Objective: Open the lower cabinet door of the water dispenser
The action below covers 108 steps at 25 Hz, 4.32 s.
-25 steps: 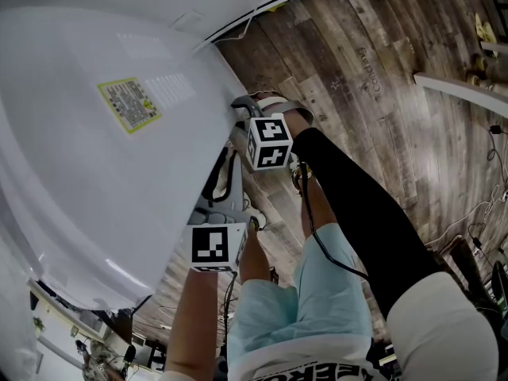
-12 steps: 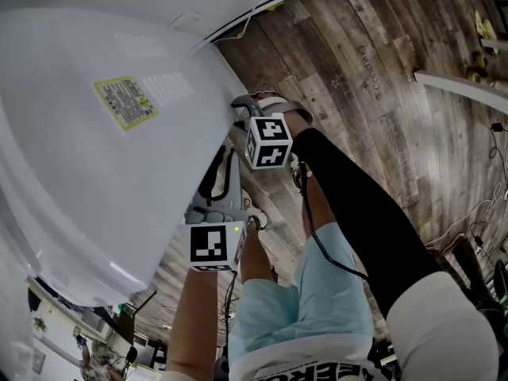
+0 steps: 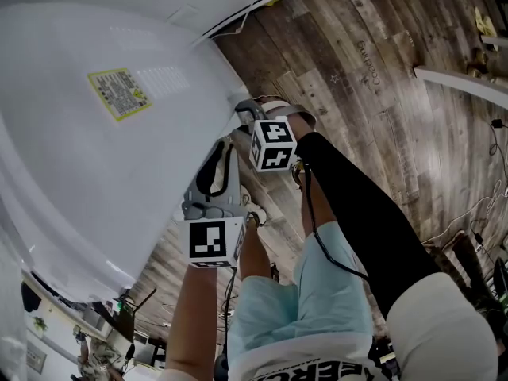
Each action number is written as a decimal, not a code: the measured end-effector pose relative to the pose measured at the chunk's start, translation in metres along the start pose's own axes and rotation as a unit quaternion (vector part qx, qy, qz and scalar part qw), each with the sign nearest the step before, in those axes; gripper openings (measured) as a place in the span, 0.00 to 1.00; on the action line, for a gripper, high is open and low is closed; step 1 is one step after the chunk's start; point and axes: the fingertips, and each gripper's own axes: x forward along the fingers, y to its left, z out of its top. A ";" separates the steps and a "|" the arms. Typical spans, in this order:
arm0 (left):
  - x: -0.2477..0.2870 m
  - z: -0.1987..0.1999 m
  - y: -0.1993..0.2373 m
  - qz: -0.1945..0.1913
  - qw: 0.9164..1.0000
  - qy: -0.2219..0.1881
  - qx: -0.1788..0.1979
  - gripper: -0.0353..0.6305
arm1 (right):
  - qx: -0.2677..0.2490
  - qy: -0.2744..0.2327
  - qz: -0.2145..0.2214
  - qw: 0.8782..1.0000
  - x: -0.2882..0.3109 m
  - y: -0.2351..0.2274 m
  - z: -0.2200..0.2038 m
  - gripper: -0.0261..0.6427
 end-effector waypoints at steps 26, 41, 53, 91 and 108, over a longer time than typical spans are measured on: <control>-0.012 -0.023 -0.006 0.022 0.999 0.006 -0.026 0.17 | 0.054 -0.011 0.008 0.998 -0.006 0.029 -0.008 0.30; -0.012 -0.008 0.001 0.083 0.995 -0.044 -0.045 0.16 | 0.032 0.015 0.041 0.999 -0.007 0.048 -0.011 0.30; -0.045 -0.038 -0.007 0.056 0.997 -0.041 -0.025 0.17 | 0.057 0.034 0.015 0.998 -0.011 0.084 -0.018 0.30; -0.114 -0.076 0.012 0.077 0.991 -0.084 -0.072 0.17 | 0.070 0.053 0.009 0.996 -0.002 0.173 -0.017 0.29; -0.179 -0.106 0.037 0.112 0.987 -0.092 -0.064 0.17 | 0.118 0.052 -0.011 0.992 0.008 0.217 -0.006 0.29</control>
